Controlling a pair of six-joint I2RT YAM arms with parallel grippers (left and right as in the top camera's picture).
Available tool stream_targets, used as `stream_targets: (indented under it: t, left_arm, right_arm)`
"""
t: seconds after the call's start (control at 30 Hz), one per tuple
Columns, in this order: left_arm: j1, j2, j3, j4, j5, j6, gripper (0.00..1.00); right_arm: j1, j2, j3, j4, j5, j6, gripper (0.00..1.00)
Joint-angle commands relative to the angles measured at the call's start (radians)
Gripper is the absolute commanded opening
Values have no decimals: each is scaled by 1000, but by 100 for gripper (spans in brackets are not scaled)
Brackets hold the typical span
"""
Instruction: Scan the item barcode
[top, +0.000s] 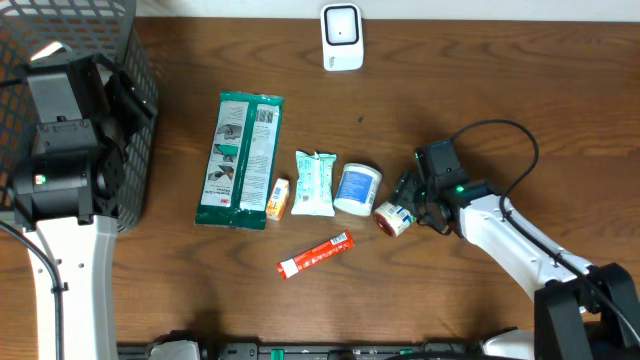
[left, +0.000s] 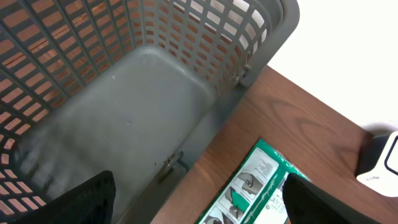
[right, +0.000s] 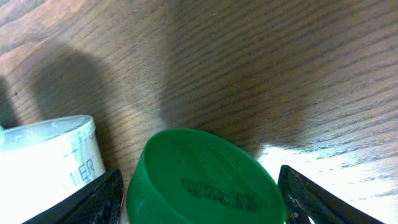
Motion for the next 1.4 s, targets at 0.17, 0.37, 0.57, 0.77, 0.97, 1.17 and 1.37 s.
stream_targets:
  t: [0.17,0.37,0.57,0.77,0.97,1.17,1.37]
  left_arm:
    - [3,2,4,-1,-9,2,84]
    - [3,2,4,-1,-9,2,84]
    - [3,2,4,-1,-9,2,84]
    - [3,2,4,-1,-9,1,84]
    - [3,2,4,-1,-9,2,84]
    - [3,2,4,-1,-9,2,84]
    - [3,2,4,-1,-9,2,84]
  right_arm:
    - [-16,18,-19,-1,16,-3,57]
    - [-16,18,-19,-2,16,-70,47]
    - [-18,6,-13,-2,16,-140,47]
    - [-18,-84,-5,-10,17,-247,35]
    - [-17,-199,-5,-18,18,-304,39]
    - [-17,-306,-5,-48,40,-389,41]
    - [-17,-331,-5,-88,82,-447,42]
